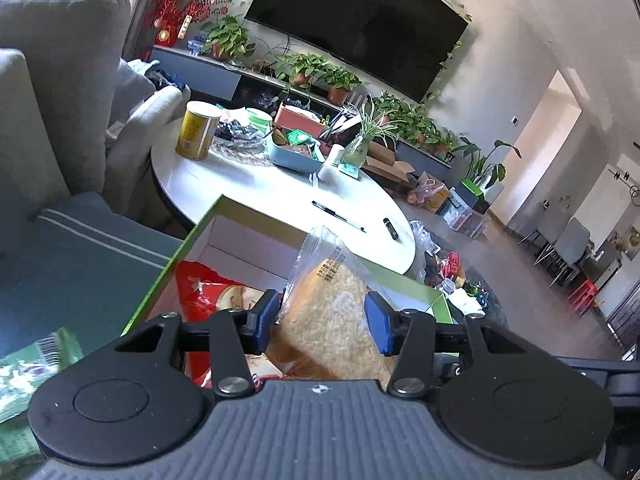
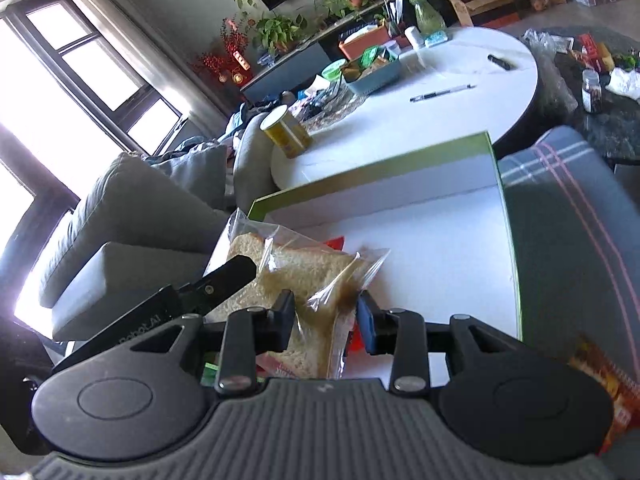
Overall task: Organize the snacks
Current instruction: 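Carry the bread slice into the box and release it beside the cracker bag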
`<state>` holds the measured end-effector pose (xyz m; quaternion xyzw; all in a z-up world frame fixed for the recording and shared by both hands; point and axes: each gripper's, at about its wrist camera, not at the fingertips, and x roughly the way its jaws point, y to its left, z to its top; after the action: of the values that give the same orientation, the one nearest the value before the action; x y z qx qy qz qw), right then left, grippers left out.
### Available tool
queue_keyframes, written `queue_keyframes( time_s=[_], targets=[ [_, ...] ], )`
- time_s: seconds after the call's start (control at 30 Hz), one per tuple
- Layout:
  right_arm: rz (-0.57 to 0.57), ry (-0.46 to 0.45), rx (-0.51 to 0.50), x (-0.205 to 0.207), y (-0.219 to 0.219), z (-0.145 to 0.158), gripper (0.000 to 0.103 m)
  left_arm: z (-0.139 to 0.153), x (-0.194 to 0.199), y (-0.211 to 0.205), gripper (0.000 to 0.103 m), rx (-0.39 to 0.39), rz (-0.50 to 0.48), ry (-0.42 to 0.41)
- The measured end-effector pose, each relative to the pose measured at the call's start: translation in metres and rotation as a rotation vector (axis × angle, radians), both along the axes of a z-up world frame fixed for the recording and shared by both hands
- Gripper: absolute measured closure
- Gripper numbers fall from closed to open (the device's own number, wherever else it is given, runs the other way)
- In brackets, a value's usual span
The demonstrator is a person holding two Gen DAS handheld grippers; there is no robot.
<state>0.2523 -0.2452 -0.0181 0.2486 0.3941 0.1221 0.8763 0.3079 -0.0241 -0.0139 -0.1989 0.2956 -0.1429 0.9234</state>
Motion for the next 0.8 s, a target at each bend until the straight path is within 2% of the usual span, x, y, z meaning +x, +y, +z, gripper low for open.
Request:
queue_keyframes(
  time_s=[0.17,0.33,0.43,0.57,0.63,0.73,0.8],
  targets=[
    [-0.018,0.015,-0.039,0.005,-0.002,-0.009,0.033,-0.016,0.014,-0.001,0.059,-0.040,-0.014,0.055],
    [-0.020,0.033,-0.018,0.010,-0.006,-0.017,0.033,-0.021,0.015,-0.005,0.059,-0.017,-0.010,0.053],
    [-0.014,0.059,0.022,0.015,-0.008,-0.022,0.032,-0.023,0.017,-0.009,0.043,-0.003,-0.018,0.072],
    [-0.030,0.113,0.097,0.016,-0.022,-0.027,0.018,-0.021,0.021,-0.001,0.041,-0.049,-0.050,0.101],
    [-0.052,0.109,0.107,0.014,-0.028,-0.025,0.014,-0.016,0.019,0.008,0.037,-0.098,-0.044,0.083],
    [-0.046,0.100,0.113,0.012,-0.028,-0.020,0.011,-0.006,0.014,0.016,0.034,-0.123,-0.038,0.045],
    [-0.054,0.083,0.087,0.011,-0.023,-0.017,0.001,-0.001,0.011,0.018,0.034,-0.127,-0.034,0.025]
  ],
)
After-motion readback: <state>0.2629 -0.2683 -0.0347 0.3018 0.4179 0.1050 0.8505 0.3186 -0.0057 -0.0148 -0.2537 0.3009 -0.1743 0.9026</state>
